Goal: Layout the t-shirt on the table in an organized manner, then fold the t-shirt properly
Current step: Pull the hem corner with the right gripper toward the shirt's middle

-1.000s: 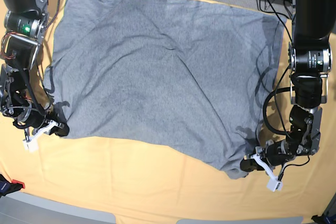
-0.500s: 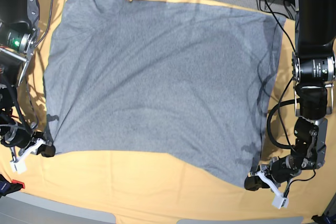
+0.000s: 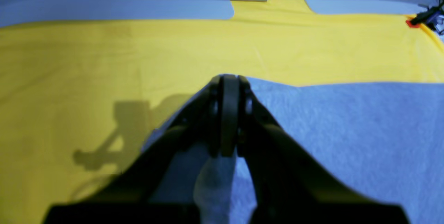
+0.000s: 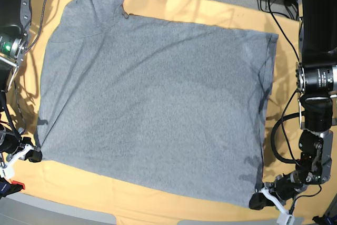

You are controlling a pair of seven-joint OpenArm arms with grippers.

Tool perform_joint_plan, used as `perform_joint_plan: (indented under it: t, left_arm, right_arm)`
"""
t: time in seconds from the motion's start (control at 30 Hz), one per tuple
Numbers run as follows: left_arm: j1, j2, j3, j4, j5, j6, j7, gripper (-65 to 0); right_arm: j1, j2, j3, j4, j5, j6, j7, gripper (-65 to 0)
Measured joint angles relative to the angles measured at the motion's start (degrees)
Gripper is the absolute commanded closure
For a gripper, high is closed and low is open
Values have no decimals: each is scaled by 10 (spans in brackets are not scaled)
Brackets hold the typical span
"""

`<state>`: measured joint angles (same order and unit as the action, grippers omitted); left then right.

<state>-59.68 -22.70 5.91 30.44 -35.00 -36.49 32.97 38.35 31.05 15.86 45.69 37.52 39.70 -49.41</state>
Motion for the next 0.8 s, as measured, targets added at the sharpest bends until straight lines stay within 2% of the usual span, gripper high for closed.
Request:
perform_joint_plan:
  t: [0.23, 0.37, 0.53, 0.67, 0.8]
  left_arm:
    - [43, 5, 0, 0, -2, -13, 16, 0]
    - [64, 4, 0, 0, -14, -13, 16, 0]
    - [70, 3, 0, 0, -54, -13, 26, 0]
    - [68, 0, 0, 0, -87, -13, 61, 0]
    - [68, 1, 0, 0, -95, -13, 62, 0]
  right_arm:
    - [-17, -2, 0, 0, 49, 0, -48, 0]
    - [-17, -3, 0, 0, 117, 0, -110, 0]
    - [-35, -3, 0, 17, 176, 0, -148, 0]
    - [-96, -6, 0, 79, 180, 0, -158, 0]
    - [-169, -8, -1, 190, 180, 0, -160, 0]
